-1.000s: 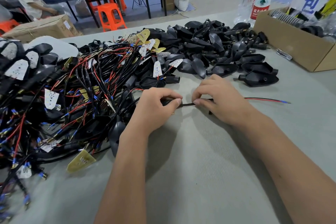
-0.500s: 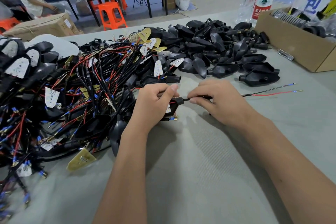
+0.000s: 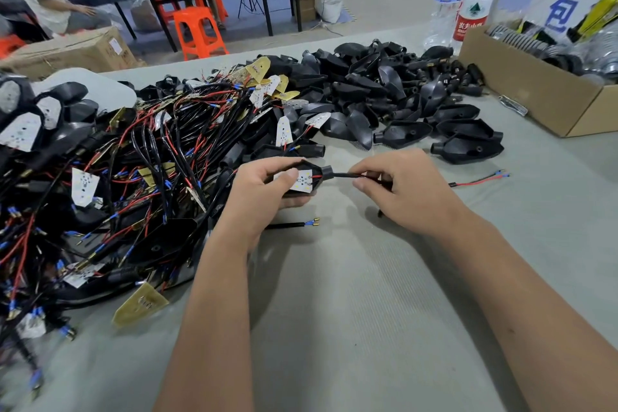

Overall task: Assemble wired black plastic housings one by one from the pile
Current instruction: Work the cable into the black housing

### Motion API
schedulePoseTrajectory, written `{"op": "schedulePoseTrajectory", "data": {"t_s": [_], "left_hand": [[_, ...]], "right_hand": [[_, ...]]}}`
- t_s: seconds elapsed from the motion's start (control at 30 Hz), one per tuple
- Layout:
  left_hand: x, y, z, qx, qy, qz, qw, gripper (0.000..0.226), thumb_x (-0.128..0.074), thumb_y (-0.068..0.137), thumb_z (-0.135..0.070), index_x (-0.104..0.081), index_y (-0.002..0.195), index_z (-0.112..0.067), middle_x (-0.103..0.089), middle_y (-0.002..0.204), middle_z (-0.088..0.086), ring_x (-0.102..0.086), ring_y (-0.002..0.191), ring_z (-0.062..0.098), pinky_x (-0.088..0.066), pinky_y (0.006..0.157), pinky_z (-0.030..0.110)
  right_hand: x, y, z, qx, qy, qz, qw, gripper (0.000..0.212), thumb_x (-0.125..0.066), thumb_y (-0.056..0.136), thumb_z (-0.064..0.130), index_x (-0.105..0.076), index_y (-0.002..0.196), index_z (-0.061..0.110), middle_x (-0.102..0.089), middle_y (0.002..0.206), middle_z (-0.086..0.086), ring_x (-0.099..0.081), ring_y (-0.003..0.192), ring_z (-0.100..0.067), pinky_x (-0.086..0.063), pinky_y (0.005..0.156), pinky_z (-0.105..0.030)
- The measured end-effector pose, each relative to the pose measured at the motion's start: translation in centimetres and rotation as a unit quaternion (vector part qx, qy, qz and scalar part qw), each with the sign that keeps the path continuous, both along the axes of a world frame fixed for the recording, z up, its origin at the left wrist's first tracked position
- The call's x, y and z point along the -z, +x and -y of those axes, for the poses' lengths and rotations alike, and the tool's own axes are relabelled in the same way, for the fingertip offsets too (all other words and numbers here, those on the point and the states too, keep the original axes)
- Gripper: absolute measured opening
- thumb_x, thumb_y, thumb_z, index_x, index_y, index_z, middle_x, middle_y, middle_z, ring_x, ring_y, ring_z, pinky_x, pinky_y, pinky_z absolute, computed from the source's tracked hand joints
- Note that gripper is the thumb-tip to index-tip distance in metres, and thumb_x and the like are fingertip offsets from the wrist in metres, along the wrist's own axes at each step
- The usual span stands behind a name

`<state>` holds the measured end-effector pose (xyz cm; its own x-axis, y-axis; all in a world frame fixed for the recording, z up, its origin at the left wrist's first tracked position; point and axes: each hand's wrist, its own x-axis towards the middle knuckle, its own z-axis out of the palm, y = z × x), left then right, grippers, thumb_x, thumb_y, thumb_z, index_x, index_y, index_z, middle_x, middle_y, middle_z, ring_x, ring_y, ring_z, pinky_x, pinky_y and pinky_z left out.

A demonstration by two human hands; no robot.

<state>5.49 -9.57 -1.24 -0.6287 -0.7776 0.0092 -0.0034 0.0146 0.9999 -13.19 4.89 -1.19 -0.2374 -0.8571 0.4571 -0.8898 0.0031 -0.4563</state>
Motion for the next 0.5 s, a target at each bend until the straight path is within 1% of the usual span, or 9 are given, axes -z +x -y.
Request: {"op": "schedulePoseTrajectory", "data": {"t_s": [0.07,0.1,0.2,0.3,0.37,0.43,0.5], "left_hand": [[0.18,0.04,0.14,0.003,-0.018,0.007,1.0,0.027,-0.058,0.101,0.0,-0.078,0.109,-0.015,-0.077,0.109,0.012,-0.076,0.092,0.026,-0.062,0.073,0.03],[0.22,0.06,0.19,0.011,-0.023,0.013,1.0,0.028,-0.057,0.1,0.001,-0.079,0.11,-0.015,-0.076,0.109,0.011,-0.076,0.092,0.023,-0.063,0.074,0.031],[0.19,0.08,0.11,0.037,-0.016,0.023,0.999,0.032,-0.053,0.101,0.004,-0.079,0.109,-0.013,-0.077,0.106,0.007,-0.075,0.09,0.018,-0.062,0.072,0.031],[0.05,0.03,0.0,0.025,-0.02,0.016,0.999,0.035,-0.051,0.102,0.003,-0.08,0.107,-0.015,-0.076,0.109,0.01,-0.074,0.091,0.02,-0.062,0.073,0.031],[-0.01,0.0,-0.04,0.016,-0.035,0.009,0.999,0.034,-0.053,0.102,0.002,-0.08,0.107,-0.017,-0.076,0.112,0.01,-0.074,0.093,0.02,-0.063,0.073,0.032],[-0.04,0.01,-0.08,0.0,-0.043,0.001,0.999,0.032,-0.055,0.101,0.001,-0.08,0.107,-0.017,-0.075,0.114,0.008,-0.074,0.094,0.02,-0.063,0.072,0.031],[0.06,0.05,0.0,-0.046,-0.06,-0.005,0.997,0.028,-0.058,0.1,0.002,-0.079,0.109,-0.014,-0.073,0.114,0.005,-0.073,0.093,0.017,-0.063,0.069,0.029]], "right_hand": [[-0.14,0.07,-0.05,-0.004,0.002,0.005,1.0,0.012,-0.071,0.094,0.018,-0.078,0.103,0.023,-0.068,0.081,0.018,-0.06,0.075,-0.004,-0.038,0.07,-0.011],[-0.17,0.06,-0.08,-0.008,0.005,0.009,1.0,0.014,-0.071,0.094,0.016,-0.079,0.103,0.023,-0.067,0.08,0.019,-0.06,0.075,-0.004,-0.038,0.07,-0.011],[-0.06,-0.04,-0.1,-0.023,0.013,0.022,0.999,0.018,-0.071,0.094,0.013,-0.08,0.106,0.024,-0.068,0.079,0.018,-0.061,0.075,-0.003,-0.044,0.069,-0.021],[0.13,-0.1,-0.07,-0.034,0.011,0.052,0.998,0.021,-0.071,0.095,0.012,-0.08,0.108,0.026,-0.069,0.077,0.014,-0.064,0.073,-0.005,-0.05,0.067,-0.029],[0.26,-0.15,-0.02,-0.03,0.01,0.049,0.998,0.021,-0.069,0.097,0.016,-0.079,0.11,0.029,-0.068,0.075,0.017,-0.064,0.074,-0.006,-0.051,0.068,-0.03],[0.35,-0.22,-0.01,-0.011,0.016,0.034,0.999,0.018,-0.067,0.099,0.025,-0.079,0.111,0.032,-0.065,0.074,0.026,-0.064,0.076,-0.002,-0.053,0.072,-0.033],[0.48,-0.4,-0.01,0.02,0.022,0.025,0.999,0.015,-0.066,0.098,0.036,-0.078,0.108,0.032,-0.063,0.073,0.026,-0.063,0.077,-0.001,-0.054,0.076,-0.036]]}}
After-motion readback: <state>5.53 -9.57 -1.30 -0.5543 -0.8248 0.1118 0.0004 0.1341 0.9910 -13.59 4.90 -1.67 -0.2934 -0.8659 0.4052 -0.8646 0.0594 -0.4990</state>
